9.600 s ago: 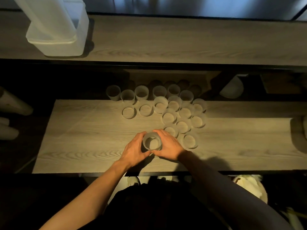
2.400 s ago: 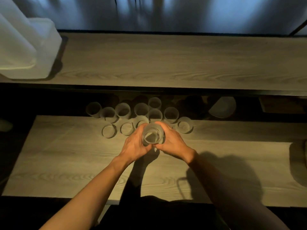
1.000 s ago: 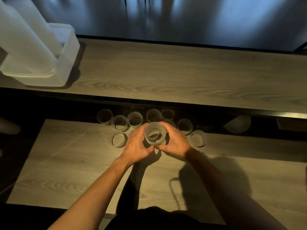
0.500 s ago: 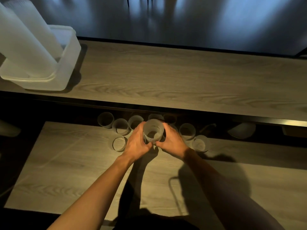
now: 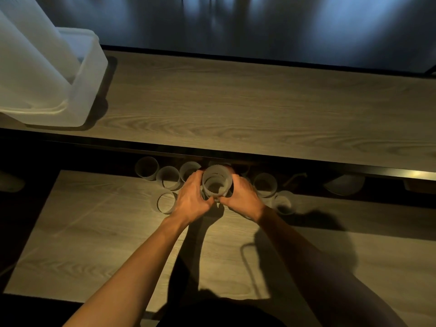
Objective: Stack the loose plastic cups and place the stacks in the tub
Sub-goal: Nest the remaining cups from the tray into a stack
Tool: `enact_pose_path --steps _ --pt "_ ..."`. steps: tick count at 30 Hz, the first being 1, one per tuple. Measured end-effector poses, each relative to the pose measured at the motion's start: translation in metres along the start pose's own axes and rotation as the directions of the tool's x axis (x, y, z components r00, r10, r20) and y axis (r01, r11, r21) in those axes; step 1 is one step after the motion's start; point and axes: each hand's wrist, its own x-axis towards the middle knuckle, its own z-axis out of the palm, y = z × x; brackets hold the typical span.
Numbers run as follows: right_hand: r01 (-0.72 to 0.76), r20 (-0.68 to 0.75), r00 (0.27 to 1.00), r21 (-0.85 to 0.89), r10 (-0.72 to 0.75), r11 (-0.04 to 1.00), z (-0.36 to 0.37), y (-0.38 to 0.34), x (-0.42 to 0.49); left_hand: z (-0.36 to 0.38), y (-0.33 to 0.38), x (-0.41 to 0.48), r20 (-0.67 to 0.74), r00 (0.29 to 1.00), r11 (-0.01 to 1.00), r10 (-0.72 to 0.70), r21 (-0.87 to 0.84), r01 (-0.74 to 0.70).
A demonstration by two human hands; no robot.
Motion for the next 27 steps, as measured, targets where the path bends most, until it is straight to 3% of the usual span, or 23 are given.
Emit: enact_pose_path --steps 11,19,27 --pt "0.043 0.052 0.998 0.003 -0.043 0.999 0.005 0.009 -0.014 0.014 -0.004 -0.01 0.082 0.996 0.999 -0.036 -0.018 0.037" --pt "0.049 0.093 0.995 -0.006 -0.049 0.999 0.021 0.009 -0.024 0.025 -0.01 -0.03 0.141 0.978 0.983 -0.155 -0.077 0.166" --pt "0.114 0.02 0.993 0.044 -0.114 0.993 0.012 -0.009 -0.049 0.005 0.004 -0.053 0.06 0.996 0.988 -0.072 -0.133 0.08"
